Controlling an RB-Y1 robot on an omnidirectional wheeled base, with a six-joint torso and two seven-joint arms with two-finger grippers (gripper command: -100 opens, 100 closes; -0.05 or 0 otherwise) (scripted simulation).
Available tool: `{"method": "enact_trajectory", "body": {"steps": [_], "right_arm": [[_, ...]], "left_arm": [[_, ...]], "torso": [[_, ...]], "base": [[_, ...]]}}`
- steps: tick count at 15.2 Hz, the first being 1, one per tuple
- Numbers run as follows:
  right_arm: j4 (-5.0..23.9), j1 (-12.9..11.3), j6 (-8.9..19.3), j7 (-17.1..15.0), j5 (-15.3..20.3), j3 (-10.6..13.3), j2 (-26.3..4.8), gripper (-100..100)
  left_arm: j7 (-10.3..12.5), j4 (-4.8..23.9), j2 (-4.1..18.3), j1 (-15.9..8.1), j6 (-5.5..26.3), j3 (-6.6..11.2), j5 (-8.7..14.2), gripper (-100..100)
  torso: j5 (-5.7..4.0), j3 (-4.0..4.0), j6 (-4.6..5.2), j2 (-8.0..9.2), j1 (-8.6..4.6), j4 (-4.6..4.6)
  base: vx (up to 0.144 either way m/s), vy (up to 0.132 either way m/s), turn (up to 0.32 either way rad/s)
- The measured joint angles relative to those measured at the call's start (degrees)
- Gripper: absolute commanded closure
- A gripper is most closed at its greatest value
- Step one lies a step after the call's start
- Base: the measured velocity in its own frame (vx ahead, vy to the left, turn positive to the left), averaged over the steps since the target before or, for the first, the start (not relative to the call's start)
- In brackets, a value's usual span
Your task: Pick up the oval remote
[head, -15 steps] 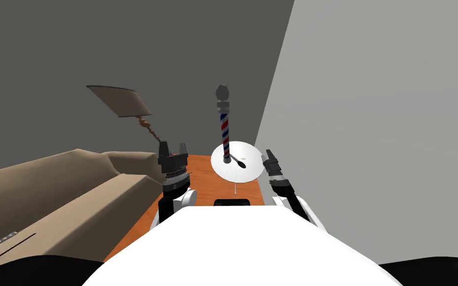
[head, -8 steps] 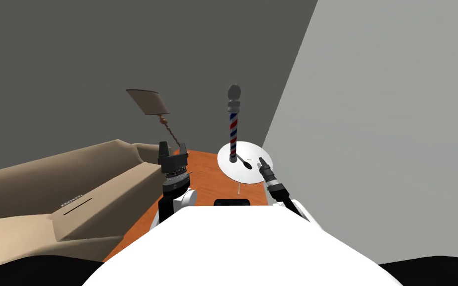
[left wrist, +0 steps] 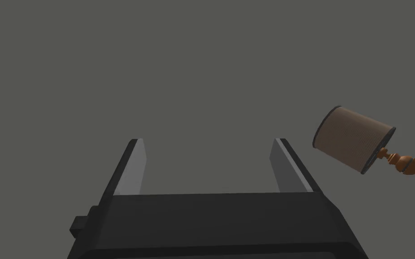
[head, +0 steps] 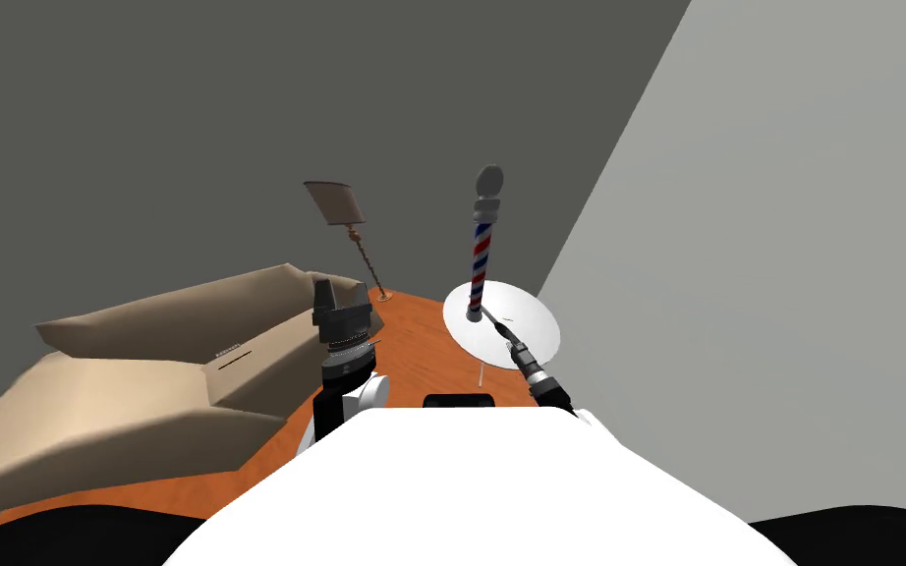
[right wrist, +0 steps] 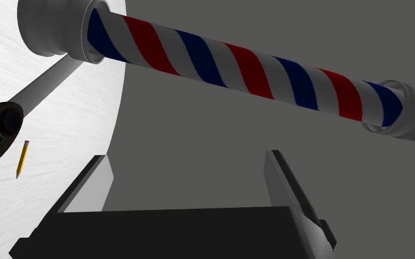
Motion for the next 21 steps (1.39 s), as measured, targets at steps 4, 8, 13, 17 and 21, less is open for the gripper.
{"method": "enact_trajectory", "body": {"steps": [4, 8, 13, 17, 21], "right_arm": [[6.44, 1.02, -0.48, -0.45, 1.22, 2.63, -2.81, -100], [11.38, 1.9, 1.59, -1.68, 2.46, 5.76, -6.4, -100], [17.39, 2.71, 2.52, -2.71, 3.81, 8.88, -9.61, -100], [22.54, 3.99, 2.52, -3.41, 4.82, 11.11, -12.25, -100], [27.47, 4.19, 3.85, -4.1, 5.91, 13.6, -14.09, -100]], "left_arm": [[0.0, 0.0, 0.0, -0.01, 0.0, -0.01, 0.0, 0], [0.0, 0.0, 0.0, -0.01, 0.0, -0.01, 0.0, 0], [0.0, 0.0, 0.0, -0.01, 0.0, 0.0, 0.0, 0], [0.0, 0.0, 0.0, -0.01, 0.0, -0.01, 0.0, 0], [0.0, 0.0, 0.0, 0.0, 0.0, 0.0, 0.0, 0]], "torso": [[0.01, 0.0, -0.04, 0.0, 0.04, 0.0], [0.01, -0.01, -0.04, -0.02, 0.05, 0.0], [0.01, -0.01, -0.03, -0.02, 0.03, -0.01], [0.01, -0.03, -0.06, -0.05, 0.0, -0.01], [0.01, -0.03, -0.02, -0.06, -0.03, -0.01]], "base": [[-0.013, 0.043, 0.347], [-0.004, 0.041, 0.283], [-0.001, 0.036, 0.293], [0.01, 0.035, 0.338], [0.011, 0.023, 0.211]]}}
